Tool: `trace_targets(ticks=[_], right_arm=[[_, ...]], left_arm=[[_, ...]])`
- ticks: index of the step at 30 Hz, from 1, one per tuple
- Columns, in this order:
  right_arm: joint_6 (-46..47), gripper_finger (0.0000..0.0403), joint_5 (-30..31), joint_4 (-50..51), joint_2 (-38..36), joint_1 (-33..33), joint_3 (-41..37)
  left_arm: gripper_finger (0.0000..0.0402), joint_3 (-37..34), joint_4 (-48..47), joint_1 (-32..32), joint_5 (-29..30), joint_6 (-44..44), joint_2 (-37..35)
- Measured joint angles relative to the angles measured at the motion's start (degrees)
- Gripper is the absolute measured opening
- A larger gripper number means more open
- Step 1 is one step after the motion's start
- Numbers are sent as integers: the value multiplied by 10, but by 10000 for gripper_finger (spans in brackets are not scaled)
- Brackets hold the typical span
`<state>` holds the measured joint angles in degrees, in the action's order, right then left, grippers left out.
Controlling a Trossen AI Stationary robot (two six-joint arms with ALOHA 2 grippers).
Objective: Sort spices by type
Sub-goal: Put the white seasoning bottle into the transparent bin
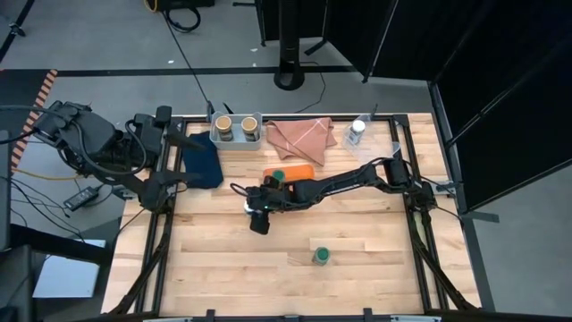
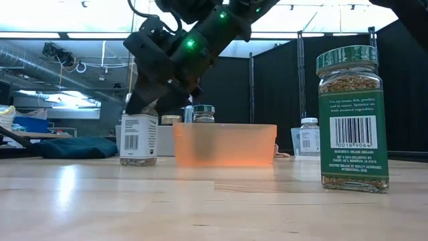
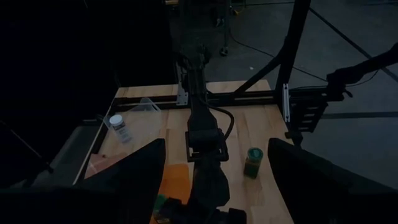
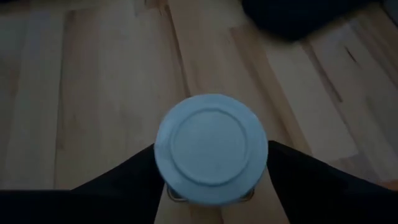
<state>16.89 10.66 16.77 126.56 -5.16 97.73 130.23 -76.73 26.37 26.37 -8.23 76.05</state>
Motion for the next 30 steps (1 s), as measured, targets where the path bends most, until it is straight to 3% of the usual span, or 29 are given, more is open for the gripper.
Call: trace_targets(ticks=[10, 30], right_arm=[[0, 203, 18, 6, 0, 1, 0], [30, 207, 32, -4, -9, 1, 0]], left_arm=[[290, 0, 0, 0, 0, 0, 0], [290, 0, -10, 0, 0, 0, 0]])
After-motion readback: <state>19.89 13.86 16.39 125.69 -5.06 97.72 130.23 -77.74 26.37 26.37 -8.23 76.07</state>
